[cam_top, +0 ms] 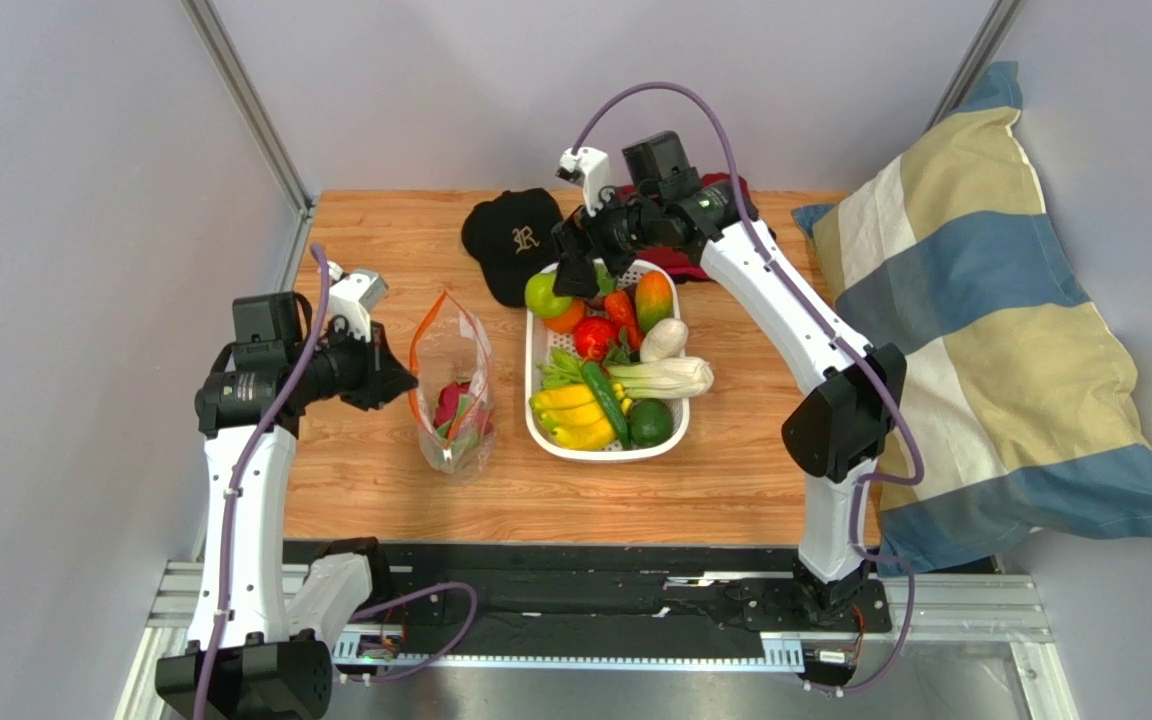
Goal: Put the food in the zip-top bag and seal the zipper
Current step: Pick up the fake fruit from the bin.
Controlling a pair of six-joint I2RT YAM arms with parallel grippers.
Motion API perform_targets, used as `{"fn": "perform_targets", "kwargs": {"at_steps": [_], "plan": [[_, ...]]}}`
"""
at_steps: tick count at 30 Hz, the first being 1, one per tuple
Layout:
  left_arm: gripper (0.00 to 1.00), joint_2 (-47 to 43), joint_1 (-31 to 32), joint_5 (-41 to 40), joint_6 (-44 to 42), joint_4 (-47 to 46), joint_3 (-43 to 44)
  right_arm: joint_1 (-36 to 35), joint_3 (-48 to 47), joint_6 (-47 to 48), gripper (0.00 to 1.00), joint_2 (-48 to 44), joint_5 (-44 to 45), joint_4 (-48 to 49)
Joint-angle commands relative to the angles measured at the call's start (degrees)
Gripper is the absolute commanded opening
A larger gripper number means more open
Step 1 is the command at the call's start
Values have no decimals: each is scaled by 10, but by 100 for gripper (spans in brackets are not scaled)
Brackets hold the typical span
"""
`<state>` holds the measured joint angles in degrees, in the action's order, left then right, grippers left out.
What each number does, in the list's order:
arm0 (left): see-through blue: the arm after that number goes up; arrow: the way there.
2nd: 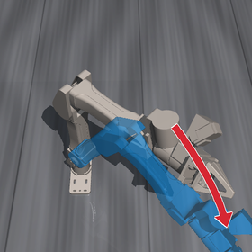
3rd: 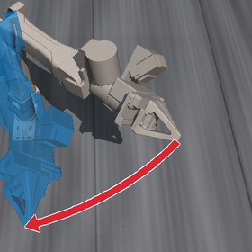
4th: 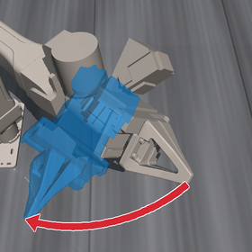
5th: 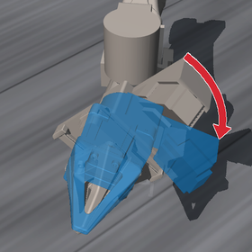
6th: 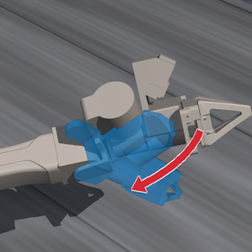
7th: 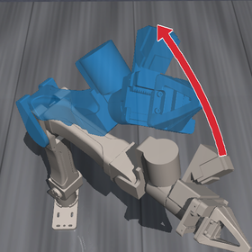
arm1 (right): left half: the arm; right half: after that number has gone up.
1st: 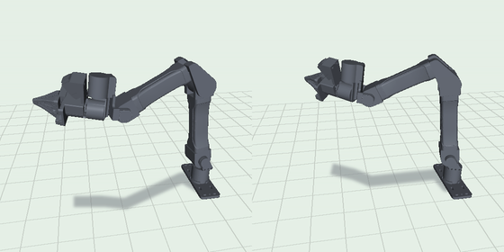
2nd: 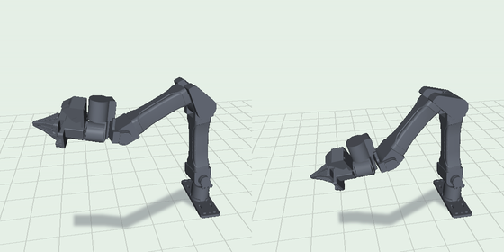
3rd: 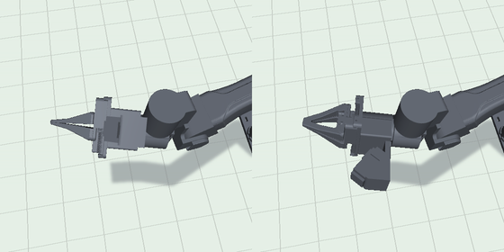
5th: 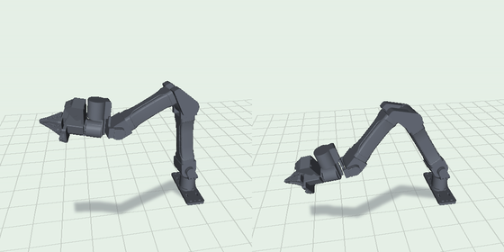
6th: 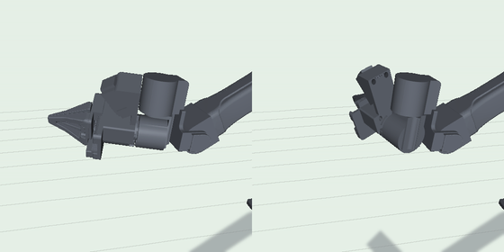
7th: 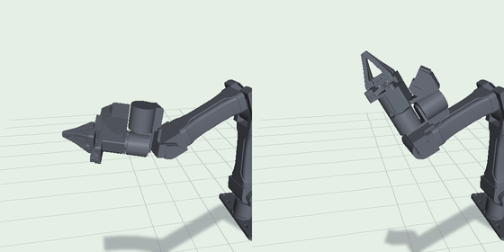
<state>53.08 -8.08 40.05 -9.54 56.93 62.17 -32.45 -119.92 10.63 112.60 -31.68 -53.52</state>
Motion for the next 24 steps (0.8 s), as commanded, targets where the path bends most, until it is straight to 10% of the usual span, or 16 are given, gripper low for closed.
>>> {"fn": "perform_targets", "kwargs": {"at_steps": [1, 8, 24], "plan": [[0, 9, -4, 20, 22, -37, 2, -10, 51, 142, 96, -21, 81, 144], [0, 8, -4, 25, 60, -66, -11, -37, 195, 307, 100, -44, 145, 341], [0, 6, -4, 32, 72, -76, -14, -64, 171, 423, 100, 49, 130, 329]]}}
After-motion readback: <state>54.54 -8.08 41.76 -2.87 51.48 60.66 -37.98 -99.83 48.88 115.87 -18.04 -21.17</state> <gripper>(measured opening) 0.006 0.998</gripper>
